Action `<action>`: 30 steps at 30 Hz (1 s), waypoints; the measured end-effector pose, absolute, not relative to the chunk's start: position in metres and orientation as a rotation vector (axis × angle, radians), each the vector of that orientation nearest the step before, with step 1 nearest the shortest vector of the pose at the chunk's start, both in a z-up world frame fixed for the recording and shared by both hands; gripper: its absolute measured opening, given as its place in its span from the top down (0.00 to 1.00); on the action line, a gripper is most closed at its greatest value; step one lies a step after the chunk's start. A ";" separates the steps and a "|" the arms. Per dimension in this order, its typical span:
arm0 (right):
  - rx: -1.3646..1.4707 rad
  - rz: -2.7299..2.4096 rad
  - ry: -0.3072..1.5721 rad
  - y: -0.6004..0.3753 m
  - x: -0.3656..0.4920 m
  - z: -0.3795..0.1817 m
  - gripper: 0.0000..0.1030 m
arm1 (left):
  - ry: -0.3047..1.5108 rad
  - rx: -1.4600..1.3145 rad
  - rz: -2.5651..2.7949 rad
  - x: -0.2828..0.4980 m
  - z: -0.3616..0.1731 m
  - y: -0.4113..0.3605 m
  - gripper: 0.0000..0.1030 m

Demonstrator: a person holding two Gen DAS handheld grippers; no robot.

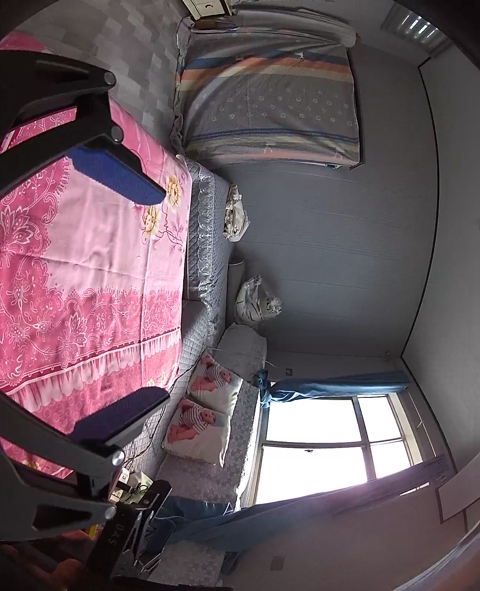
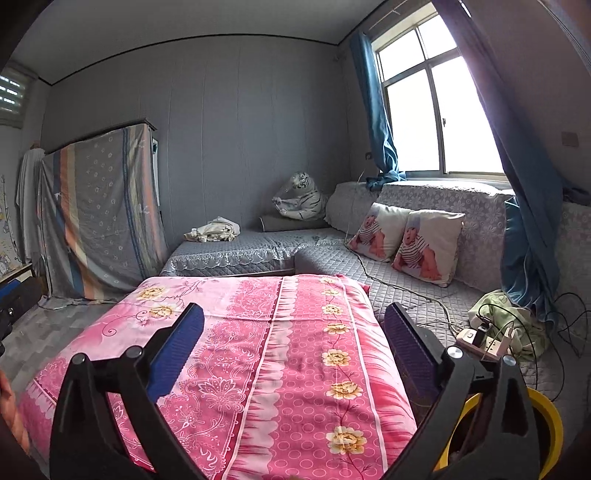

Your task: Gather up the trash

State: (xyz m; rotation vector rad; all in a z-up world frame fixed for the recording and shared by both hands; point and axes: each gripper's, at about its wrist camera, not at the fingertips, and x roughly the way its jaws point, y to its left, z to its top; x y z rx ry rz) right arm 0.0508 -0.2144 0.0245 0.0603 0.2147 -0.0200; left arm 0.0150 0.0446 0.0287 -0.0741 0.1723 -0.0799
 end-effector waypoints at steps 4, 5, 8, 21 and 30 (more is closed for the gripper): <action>0.083 -0.039 0.223 -0.215 0.045 0.019 0.08 | 0.166 -0.078 -0.063 0.011 0.029 0.041 0.08; 0.094 -0.047 0.225 -0.216 0.044 0.016 0.08 | 0.166 -0.085 -0.055 0.010 0.028 0.042 0.08; 0.115 -0.068 0.232 -0.219 0.041 0.009 0.08 | 0.171 -0.098 -0.055 0.011 0.025 0.040 0.08; 0.147 -0.063 0.245 -0.223 0.039 -0.005 0.08 | 0.192 -0.107 -0.068 0.009 0.013 0.037 0.08; 0.167 -0.042 0.273 -0.223 0.045 -0.010 0.08 | 0.199 -0.107 -0.085 0.011 0.010 0.036 0.08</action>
